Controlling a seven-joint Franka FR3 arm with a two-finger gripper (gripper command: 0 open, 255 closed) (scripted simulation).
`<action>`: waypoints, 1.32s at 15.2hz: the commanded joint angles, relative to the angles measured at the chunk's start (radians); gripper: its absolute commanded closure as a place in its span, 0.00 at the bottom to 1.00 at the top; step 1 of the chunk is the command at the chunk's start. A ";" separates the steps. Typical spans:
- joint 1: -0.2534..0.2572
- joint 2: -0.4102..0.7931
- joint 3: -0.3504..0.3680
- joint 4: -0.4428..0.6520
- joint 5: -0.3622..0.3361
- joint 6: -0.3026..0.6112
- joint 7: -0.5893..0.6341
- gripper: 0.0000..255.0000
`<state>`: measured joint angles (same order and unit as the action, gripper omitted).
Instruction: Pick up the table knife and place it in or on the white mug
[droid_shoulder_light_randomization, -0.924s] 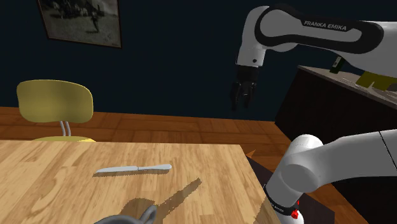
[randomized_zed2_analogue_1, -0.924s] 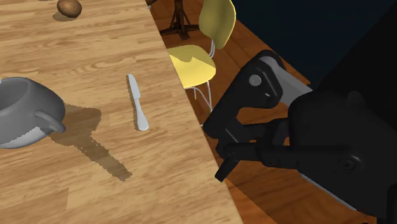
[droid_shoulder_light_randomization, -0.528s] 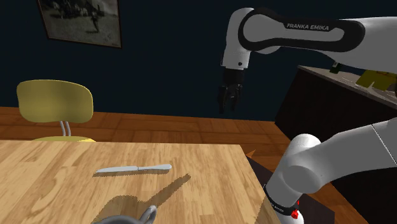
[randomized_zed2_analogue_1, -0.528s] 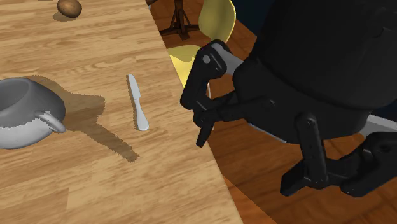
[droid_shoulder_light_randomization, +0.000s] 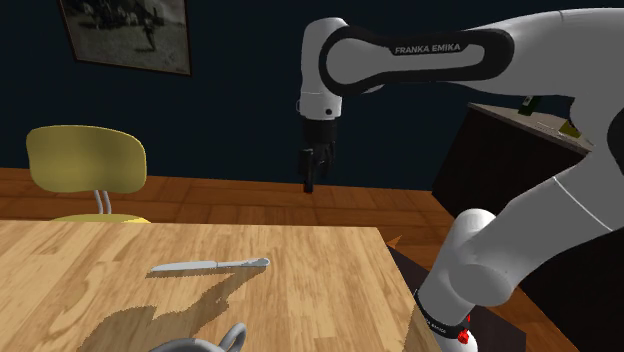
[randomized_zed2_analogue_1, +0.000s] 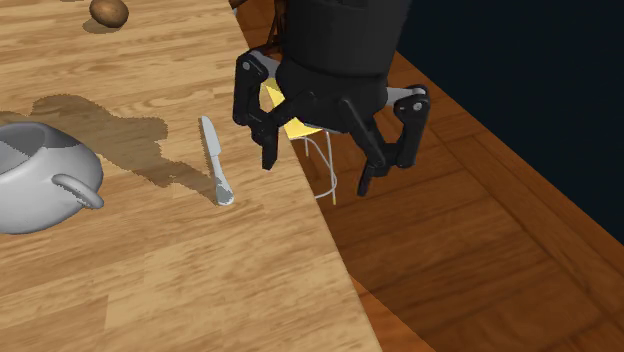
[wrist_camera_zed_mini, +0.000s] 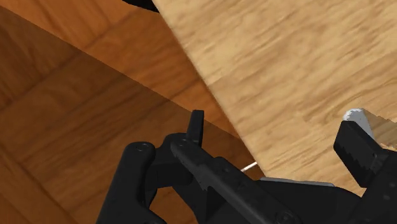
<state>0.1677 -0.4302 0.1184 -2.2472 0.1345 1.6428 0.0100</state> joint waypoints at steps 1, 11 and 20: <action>0.021 0.064 0.031 0.032 -0.008 0.035 -0.006 0.00; 0.123 0.370 0.179 0.231 -0.108 0.136 -0.001 0.00; 0.237 0.636 0.272 0.435 -0.262 0.162 0.025 0.00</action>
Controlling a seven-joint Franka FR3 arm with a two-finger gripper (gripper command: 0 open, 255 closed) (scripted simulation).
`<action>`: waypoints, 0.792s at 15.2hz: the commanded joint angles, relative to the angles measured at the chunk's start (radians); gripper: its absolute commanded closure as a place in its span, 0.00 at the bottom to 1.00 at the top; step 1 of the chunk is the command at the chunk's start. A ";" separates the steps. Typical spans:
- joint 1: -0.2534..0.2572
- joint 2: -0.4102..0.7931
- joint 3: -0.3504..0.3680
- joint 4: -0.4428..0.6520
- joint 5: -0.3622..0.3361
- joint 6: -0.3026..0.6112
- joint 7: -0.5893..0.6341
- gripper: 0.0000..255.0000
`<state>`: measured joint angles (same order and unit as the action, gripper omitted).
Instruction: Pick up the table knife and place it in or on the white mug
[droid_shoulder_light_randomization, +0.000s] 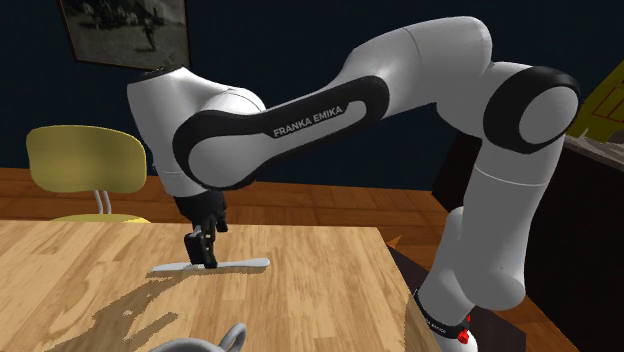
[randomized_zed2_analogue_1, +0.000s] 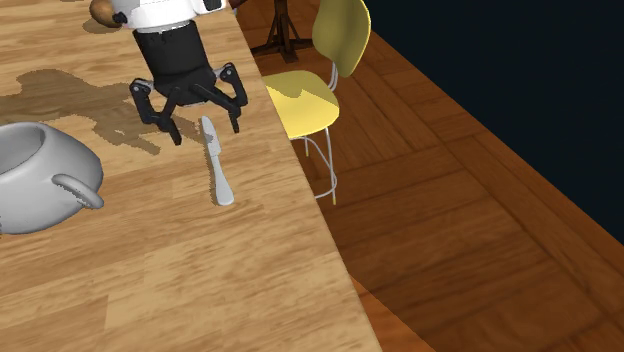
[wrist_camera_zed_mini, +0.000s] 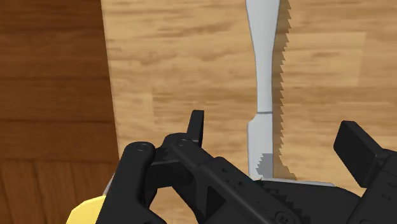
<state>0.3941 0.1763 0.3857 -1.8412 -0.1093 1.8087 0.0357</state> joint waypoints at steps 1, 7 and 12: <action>0.010 0.030 0.004 0.017 -0.018 0.009 0.000 0.00; 0.007 0.039 0.000 -0.054 -0.026 0.088 0.005 0.00; 0.007 0.040 0.000 -0.061 -0.026 0.095 0.006 0.00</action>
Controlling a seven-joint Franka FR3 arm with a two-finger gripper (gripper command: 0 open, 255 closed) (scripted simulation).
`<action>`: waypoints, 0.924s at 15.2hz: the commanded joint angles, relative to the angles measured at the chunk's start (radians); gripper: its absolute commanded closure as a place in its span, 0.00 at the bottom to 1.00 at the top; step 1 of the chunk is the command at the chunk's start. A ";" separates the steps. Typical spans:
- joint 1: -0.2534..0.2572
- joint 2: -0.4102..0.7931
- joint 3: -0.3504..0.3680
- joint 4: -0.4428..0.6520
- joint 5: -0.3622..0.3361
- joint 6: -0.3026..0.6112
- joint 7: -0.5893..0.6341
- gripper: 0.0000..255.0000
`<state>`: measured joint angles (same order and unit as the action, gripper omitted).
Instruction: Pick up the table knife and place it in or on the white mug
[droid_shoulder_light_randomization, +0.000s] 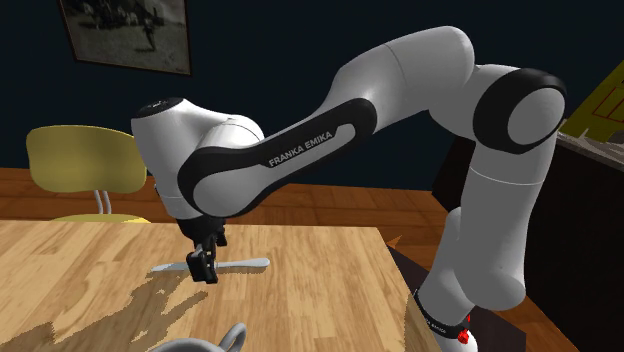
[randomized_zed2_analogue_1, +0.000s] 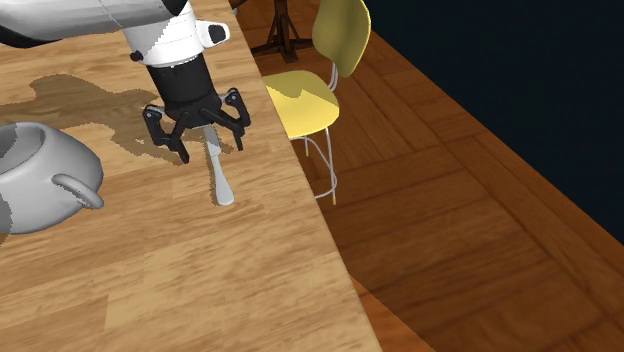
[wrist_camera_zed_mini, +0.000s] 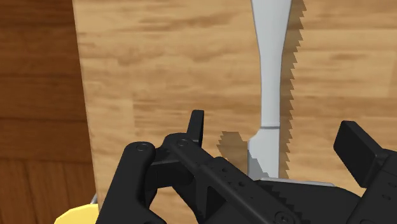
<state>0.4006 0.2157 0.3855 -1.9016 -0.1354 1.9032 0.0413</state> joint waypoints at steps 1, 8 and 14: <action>0.000 0.001 0.000 0.000 0.000 0.001 0.000 0.00; 0.000 -0.004 0.001 0.002 0.002 -0.005 0.000 1.00; -0.001 -0.005 0.001 0.007 0.002 -0.011 -0.002 1.00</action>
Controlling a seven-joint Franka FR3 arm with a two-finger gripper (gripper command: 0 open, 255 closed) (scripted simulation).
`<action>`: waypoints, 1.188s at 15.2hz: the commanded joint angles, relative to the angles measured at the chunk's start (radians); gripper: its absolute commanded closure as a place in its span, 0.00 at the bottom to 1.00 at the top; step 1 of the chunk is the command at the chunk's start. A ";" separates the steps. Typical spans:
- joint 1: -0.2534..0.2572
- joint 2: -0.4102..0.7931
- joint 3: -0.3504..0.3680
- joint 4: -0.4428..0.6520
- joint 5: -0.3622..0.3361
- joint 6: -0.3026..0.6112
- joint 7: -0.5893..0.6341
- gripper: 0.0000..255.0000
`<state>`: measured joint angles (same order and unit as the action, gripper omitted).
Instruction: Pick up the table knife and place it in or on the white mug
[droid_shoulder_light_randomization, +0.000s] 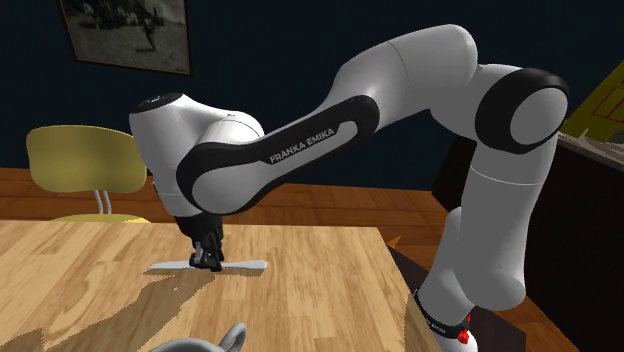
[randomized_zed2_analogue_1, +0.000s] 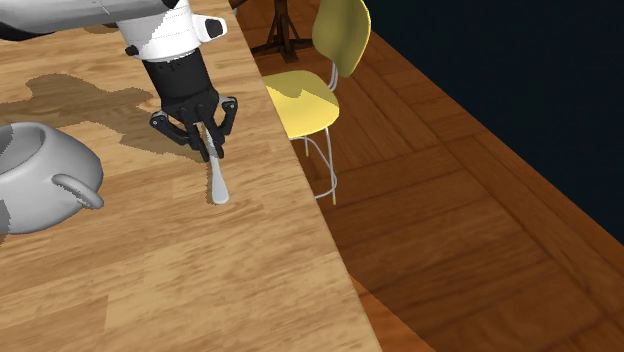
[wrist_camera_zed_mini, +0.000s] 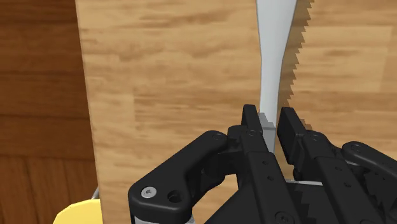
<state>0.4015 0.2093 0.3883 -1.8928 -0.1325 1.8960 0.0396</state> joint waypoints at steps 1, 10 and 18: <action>-0.002 -0.004 -0.001 0.005 0.002 -0.016 -0.002 1.00; -0.004 -0.042 0.003 0.081 0.020 -0.126 -0.019 1.00; -0.004 -0.061 0.005 0.166 0.029 -0.228 -0.029 1.00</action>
<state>0.3968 0.1510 0.3923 -1.7402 -0.1048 1.6842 0.0111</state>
